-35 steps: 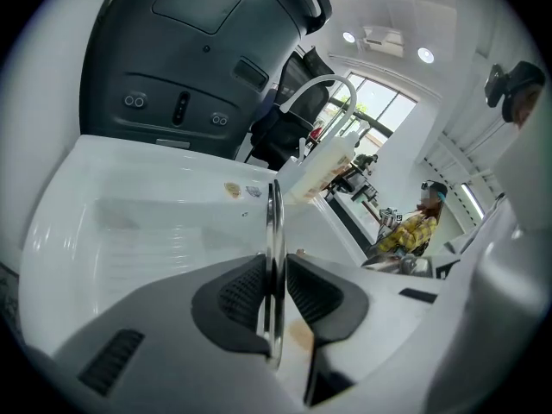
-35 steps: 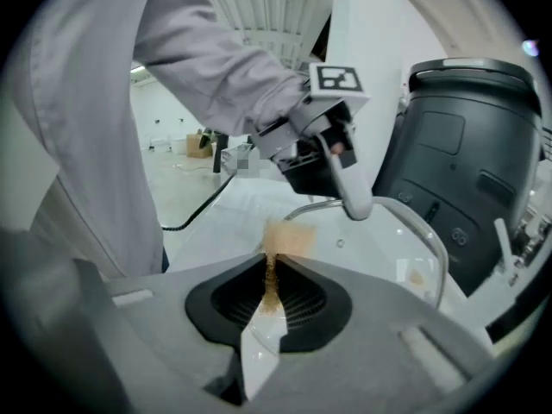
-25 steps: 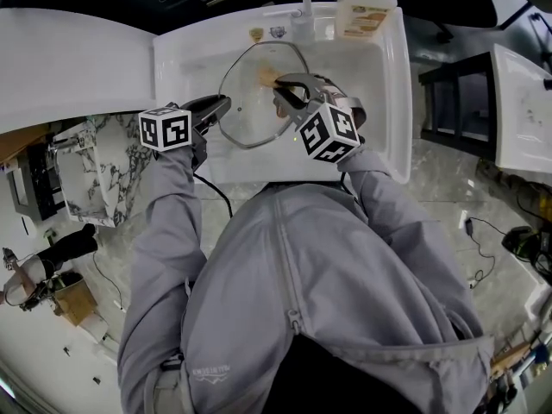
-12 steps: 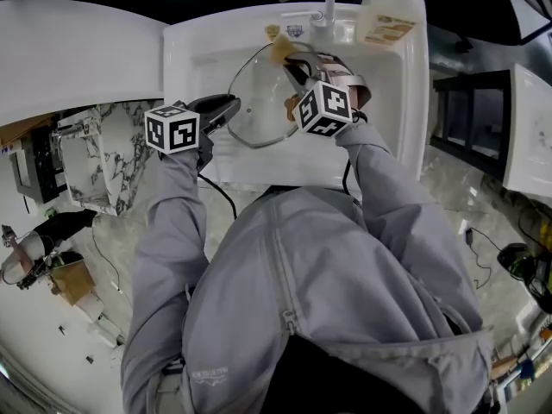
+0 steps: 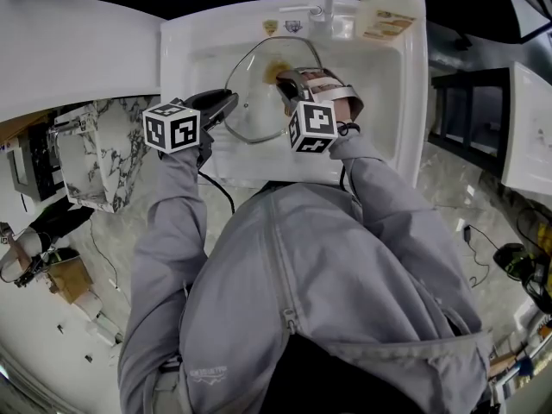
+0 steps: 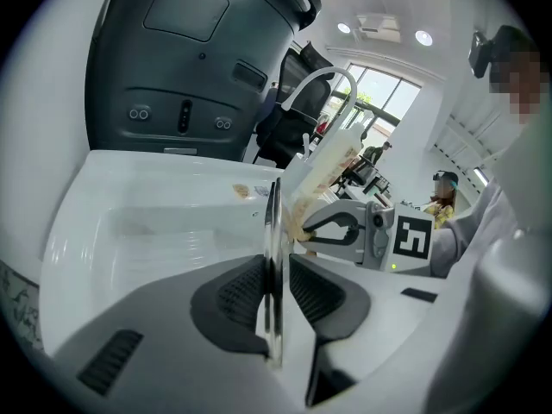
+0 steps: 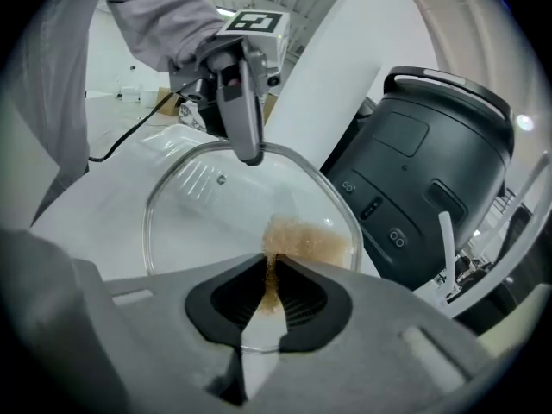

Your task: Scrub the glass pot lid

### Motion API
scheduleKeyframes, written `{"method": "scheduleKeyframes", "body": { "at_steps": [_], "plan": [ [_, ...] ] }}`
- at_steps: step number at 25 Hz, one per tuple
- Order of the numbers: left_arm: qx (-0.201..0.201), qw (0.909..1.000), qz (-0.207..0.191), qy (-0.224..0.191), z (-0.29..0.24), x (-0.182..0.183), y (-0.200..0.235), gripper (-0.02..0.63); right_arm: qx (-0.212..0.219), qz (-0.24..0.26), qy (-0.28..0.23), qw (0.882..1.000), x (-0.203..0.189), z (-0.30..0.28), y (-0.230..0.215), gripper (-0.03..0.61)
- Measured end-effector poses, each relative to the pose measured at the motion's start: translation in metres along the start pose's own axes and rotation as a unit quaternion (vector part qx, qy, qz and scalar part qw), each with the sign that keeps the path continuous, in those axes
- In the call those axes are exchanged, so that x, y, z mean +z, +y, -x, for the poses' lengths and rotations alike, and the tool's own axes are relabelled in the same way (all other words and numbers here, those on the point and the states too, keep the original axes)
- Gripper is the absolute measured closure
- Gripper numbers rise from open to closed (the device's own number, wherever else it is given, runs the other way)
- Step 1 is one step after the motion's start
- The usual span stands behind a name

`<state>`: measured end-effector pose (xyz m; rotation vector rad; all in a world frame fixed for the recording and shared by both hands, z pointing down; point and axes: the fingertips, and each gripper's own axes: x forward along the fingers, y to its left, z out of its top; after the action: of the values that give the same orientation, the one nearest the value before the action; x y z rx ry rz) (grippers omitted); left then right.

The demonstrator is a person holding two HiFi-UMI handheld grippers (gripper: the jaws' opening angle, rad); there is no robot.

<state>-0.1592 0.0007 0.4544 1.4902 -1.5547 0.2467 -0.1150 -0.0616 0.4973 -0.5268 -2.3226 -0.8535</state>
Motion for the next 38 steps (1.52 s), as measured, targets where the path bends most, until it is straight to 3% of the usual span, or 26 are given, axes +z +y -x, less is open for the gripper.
{"method": "scheduleKeyframes", "body": {
  "at_steps": [7, 13, 20, 26, 30, 34, 38],
  "plan": [
    [0.015, 0.9999, -0.001, -0.001, -0.001, -0.001, 0.001, 0.529, 0.006, 0.032, 0.022, 0.999, 0.004, 0.002, 0.028, 0.543],
    [0.020, 0.9998, 0.001, -0.004, -0.001, -0.004, 0.002, 0.529, 0.047, 0.079, 0.036, 0.995, 0.014, 0.001, 0.065, 0.543],
    [0.020, 0.9997, 0.011, -0.009, -0.002, -0.007, 0.006, 0.526, 0.118, 0.019, 0.055, 0.991, -0.001, -0.009, 0.120, 0.543],
    [0.024, 0.9996, 0.009, -0.009, -0.002, -0.008, 0.005, 0.525, 0.201, -0.048, 0.109, 0.972, -0.044, -0.012, 0.155, 0.543],
    [0.029, 0.9995, 0.007, -0.008, -0.001, -0.008, 0.005, 0.525, 0.241, -0.050, 0.141, 0.959, -0.066, -0.009, 0.161, 0.543],
    [0.030, 0.9995, 0.009, -0.009, -0.002, -0.008, 0.005, 0.523, 0.225, -0.070, 0.174, 0.956, -0.104, 0.002, 0.137, 0.542],
    [0.033, 0.9994, 0.009, -0.011, -0.002, -0.007, 0.004, 0.523, 0.132, -0.112, 0.150, 0.973, -0.120, 0.020, 0.069, 0.543]
  ]
}}
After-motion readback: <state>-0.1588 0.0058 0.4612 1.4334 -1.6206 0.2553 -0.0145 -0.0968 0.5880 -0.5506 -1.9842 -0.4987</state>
